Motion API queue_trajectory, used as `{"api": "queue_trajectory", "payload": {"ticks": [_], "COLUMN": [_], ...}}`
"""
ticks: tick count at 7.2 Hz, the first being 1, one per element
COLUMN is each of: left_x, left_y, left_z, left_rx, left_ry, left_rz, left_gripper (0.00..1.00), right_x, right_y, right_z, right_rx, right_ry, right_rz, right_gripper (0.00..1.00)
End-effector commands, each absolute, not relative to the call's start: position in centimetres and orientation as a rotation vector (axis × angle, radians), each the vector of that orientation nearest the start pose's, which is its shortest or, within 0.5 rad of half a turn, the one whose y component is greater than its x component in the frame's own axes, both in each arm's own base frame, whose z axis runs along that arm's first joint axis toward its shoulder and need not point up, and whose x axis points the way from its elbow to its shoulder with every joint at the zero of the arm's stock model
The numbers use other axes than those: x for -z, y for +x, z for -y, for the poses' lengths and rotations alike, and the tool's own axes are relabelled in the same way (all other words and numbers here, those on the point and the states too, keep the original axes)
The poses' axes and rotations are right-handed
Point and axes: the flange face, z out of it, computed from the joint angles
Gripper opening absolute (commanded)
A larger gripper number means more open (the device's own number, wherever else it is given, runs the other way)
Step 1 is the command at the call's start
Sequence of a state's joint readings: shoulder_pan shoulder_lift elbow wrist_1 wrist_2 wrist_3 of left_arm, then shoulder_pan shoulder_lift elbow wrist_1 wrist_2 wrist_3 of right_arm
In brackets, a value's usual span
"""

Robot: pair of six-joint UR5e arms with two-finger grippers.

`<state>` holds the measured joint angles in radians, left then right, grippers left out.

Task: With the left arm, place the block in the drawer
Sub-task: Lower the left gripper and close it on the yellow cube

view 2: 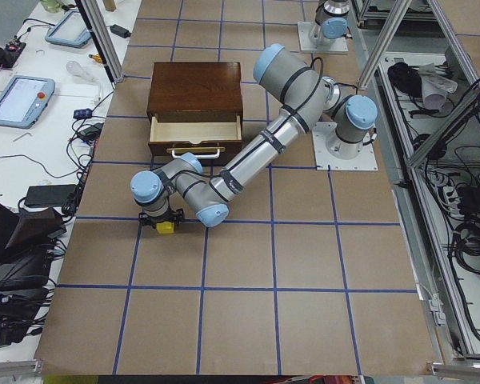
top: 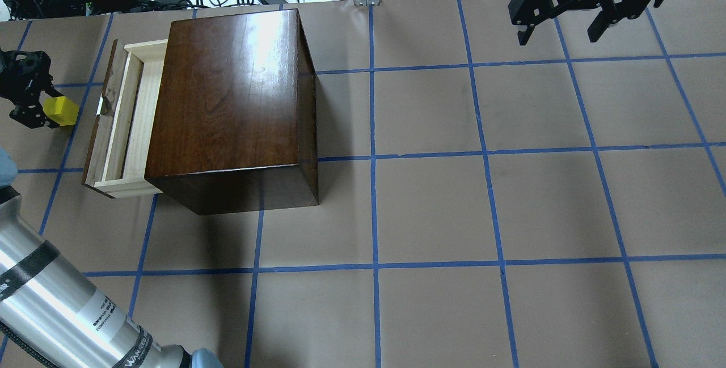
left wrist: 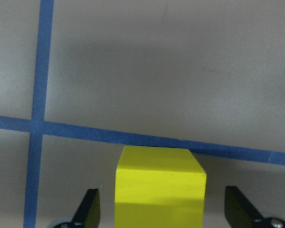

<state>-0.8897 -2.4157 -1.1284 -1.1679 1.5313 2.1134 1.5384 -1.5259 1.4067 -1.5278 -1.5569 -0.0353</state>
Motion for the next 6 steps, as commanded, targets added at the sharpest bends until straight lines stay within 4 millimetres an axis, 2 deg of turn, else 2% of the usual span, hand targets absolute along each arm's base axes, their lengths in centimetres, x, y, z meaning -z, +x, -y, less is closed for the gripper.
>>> {"api": "queue_trajectory", "payload": {"ticks": [1, 2, 4, 6], "left_x": [-18.89, -18.89, -18.90, -18.87], "left_y": [38.37, 38.36, 38.32, 38.31], "left_z": [69.14, 69.15, 69.18, 69.20], "left_rx": [0.062, 0.064, 0.071, 0.075], "left_ry": [2.069, 2.069, 2.069, 2.068], "left_rz": [-2.372, -2.373, -2.373, -2.371], "left_gripper": [0.82, 0.82, 0.73, 0.44], "right_x": [-54.14, -54.22, -54.14, -54.14], "right_y": [11.80, 11.74, 11.72, 11.80], "right_z": [52.00, 51.96, 52.02, 52.00], "right_rx": [0.118, 0.121, 0.118, 0.118], "right_ry": [-0.006, -0.003, -0.003, -0.006], "right_rz": [-3.128, -3.127, -3.128, -3.128], "right_gripper": [1.00, 1.00, 1.00, 1.00]}}
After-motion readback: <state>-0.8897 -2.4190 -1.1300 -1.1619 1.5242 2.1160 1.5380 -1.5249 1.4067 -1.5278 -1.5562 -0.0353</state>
